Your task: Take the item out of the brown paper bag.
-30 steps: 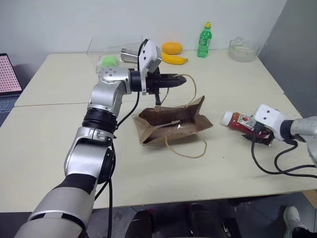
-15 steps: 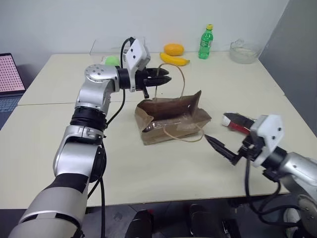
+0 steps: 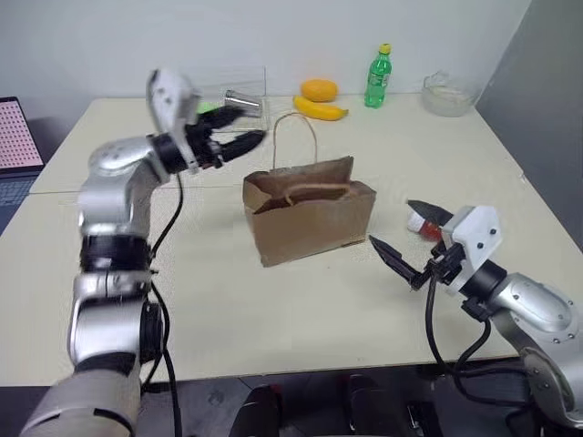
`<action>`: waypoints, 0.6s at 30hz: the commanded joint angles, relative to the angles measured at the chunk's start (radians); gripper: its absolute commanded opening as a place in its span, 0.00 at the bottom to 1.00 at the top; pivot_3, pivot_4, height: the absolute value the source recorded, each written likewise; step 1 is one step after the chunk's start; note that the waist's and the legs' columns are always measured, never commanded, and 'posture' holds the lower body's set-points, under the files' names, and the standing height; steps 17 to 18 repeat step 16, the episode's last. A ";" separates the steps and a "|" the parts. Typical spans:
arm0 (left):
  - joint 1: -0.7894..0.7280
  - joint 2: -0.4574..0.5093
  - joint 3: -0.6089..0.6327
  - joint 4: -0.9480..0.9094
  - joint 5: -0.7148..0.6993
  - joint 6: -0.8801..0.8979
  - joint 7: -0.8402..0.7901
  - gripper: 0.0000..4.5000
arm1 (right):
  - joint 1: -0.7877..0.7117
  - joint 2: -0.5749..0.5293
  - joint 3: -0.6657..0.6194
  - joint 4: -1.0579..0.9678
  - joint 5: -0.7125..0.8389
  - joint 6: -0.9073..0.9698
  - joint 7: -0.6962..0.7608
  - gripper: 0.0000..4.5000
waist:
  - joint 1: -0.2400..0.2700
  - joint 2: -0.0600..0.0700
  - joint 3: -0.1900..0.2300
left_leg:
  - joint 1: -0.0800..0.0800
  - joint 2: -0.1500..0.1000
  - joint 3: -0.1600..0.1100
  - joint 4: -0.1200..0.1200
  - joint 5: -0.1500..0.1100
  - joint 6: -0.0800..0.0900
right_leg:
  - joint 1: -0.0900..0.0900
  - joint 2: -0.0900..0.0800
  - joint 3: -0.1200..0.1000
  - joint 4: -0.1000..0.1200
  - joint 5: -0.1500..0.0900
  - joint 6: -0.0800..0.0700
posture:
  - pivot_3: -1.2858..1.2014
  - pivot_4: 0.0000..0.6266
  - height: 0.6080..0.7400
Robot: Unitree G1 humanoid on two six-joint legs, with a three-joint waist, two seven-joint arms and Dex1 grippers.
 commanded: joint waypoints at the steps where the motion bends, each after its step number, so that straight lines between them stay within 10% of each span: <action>1: 0.167 -0.070 0.081 -0.301 -0.017 0.009 0.209 0.75 | 0.032 0.045 0.015 0.017 -0.063 -0.117 -0.043 1.00 | 0.007 0.000 0.000 | 0.000 0.001 0.000 0.001 0.000 0.000 | 0.000 -0.001 0.000 0.000 0.000 0.000 | 0.52 0.24 1.00; 10: 0.750 -0.193 -0.024 -0.638 0.231 -0.073 0.498 0.75 | 0.131 0.209 0.074 0.146 -0.167 -0.352 -0.131 1.00 | 0.024 -0.001 -0.003 | 0.003 0.000 0.002 0.000 0.000 0.000 | 0.002 0.000 0.001 0.000 0.001 -0.001 | 0.52 0.24 1.00; 18: 0.826 -0.261 -0.096 -0.594 0.253 -0.195 0.541 0.75 | 0.127 0.239 0.097 0.192 -0.208 -0.410 -0.147 1.00 | 0.034 -0.001 -0.004 | 0.015 -0.001 0.002 -0.002 -0.001 0.000 | 0.017 0.000 0.000 -0.004 0.000 -0.001 | 0.52 0.24 1.00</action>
